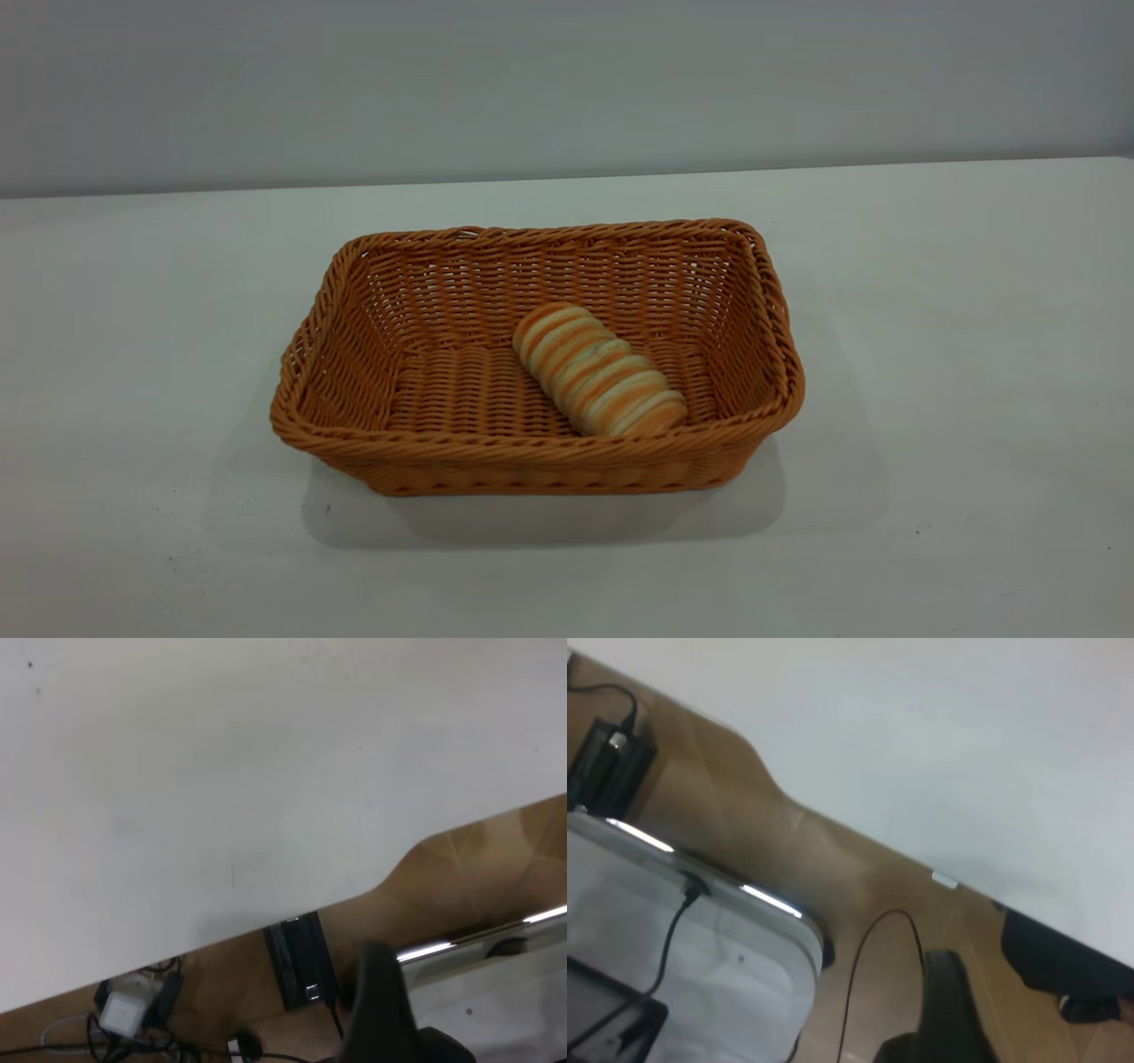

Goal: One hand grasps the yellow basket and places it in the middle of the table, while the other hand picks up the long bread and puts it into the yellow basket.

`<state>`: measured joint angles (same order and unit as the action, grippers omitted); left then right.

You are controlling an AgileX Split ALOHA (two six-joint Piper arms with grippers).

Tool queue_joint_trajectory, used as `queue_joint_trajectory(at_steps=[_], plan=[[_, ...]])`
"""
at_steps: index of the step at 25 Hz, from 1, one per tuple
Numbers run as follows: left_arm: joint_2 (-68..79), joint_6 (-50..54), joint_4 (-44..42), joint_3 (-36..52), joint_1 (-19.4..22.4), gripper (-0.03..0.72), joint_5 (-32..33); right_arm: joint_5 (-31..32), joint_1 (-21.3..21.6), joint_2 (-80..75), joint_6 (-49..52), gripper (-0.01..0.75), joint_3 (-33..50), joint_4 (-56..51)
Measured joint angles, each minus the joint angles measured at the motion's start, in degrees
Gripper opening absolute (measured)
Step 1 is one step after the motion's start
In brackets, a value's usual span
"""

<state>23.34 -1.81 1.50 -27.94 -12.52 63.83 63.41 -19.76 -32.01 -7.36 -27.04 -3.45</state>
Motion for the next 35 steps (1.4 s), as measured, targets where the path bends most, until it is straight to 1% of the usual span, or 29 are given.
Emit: queue_joint_trajectory(at_steps=[1, 2, 4, 7, 10, 13, 17, 23, 35], plan=[[-0.34, 0.0, 0.0, 0.0, 0.16, 0.584, -0.01, 0.0, 0.97, 0.81, 0.0, 0.571, 0.0, -0.32], [-0.75, 0.0, 0.05, 0.0, 0.93, 0.584, -0.01, 0.0, 2.86, 1.77, 0.0, 0.571, 0.0, -0.83], [-1.76, 0.0, 0.12, 0.0, 3.48, 0.584, -0.06, 0.0, 7.98, 4.15, 0.06, 0.571, 0.0, -1.72], [-5.21, 0.04, 0.12, 0.0, 8.44, 0.584, -0.06, 0.0, 15.46, 10.69, 0.17, 0.571, 0.0, -2.07], [-10.09, 0.04, 0.12, 0.0, 11.48, 0.584, 0.0, 0.3, 19.93, 18.63, 0.18, 0.571, 0.0, -2.07], [-15.74, 0.04, 0.12, 0.0, 12.62, 0.584, 0.19, 0.64, 20.59, 26.5, 0.18, 0.571, 0.0, -2.18], [-22.32, 0.04, 0.12, 0.0, 12.68, 0.584, 0.58, 1.14, 20.59, 32.81, 0.23, 0.571, 0.0, -2.35], [-24.43, 0.04, 0.17, 0.0, 11.94, 0.584, 1.02, 1.26, 20.71, 32.95, 0.23, 0.571, 0.0, -2.38], [-24.63, 0.04, 0.17, 0.0, 11.94, 0.584, 1.02, 1.26, 20.78, 33.0, 0.23, 0.571, 0.0, -2.42]])
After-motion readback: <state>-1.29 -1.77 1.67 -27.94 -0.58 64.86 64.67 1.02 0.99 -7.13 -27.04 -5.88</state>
